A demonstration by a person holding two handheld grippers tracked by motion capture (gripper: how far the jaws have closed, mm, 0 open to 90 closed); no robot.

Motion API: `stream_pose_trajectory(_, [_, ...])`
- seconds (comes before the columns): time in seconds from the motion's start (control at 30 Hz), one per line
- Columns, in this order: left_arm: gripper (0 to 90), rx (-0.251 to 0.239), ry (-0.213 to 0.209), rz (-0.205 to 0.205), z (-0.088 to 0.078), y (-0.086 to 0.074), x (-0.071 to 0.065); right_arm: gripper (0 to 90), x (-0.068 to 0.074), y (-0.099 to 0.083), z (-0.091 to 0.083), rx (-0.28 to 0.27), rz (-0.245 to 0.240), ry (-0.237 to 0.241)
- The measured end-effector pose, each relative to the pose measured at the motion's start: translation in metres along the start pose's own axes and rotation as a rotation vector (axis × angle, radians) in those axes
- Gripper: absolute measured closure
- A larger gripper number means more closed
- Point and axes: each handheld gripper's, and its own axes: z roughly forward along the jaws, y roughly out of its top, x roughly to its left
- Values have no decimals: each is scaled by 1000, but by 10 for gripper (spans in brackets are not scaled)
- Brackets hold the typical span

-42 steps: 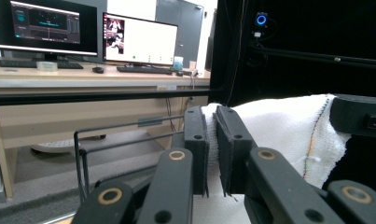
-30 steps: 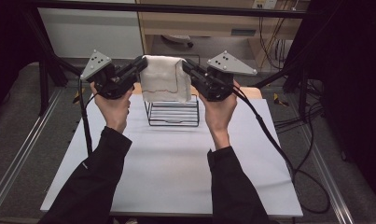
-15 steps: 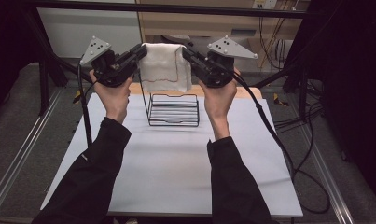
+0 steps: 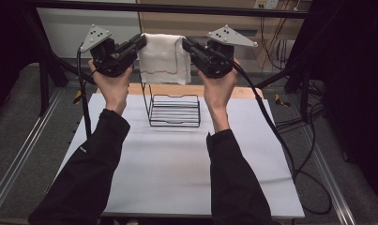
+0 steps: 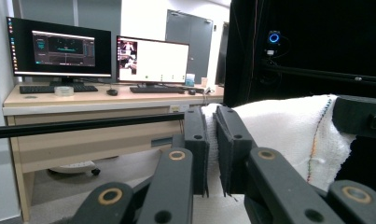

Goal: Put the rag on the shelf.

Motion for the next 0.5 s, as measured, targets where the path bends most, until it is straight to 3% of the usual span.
stream_pose_trajectory(0.5, [828, 9, 7, 15, 20, 10, 5, 847, -15, 7, 10, -1, 2, -22])
